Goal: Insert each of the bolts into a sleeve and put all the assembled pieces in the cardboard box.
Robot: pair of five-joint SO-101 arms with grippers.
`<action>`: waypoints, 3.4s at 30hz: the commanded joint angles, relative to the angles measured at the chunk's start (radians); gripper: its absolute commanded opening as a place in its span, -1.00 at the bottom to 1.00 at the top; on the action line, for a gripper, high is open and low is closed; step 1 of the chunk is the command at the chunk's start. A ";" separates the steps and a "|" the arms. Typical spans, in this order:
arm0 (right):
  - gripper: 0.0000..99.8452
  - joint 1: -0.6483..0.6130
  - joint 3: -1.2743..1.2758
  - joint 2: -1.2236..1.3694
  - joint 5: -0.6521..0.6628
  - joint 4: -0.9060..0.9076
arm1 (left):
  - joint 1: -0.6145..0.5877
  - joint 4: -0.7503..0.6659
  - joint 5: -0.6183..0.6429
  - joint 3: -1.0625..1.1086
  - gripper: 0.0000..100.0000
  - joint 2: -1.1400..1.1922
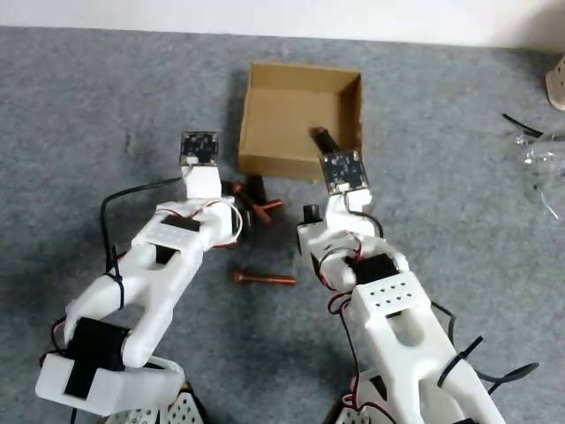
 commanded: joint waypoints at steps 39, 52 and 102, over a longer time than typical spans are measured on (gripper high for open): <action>-0.99 0.025 0.085 -0.035 0.058 -0.153 | -0.162 0.362 0.250 -0.024 -0.59 -0.116; -0.99 0.025 0.084 -0.035 0.058 -0.153 | -0.151 0.367 0.304 -0.153 -0.59 0.134; -0.99 0.019 0.142 -0.050 0.167 -0.265 | -0.071 0.367 -0.092 0.213 -0.99 -0.926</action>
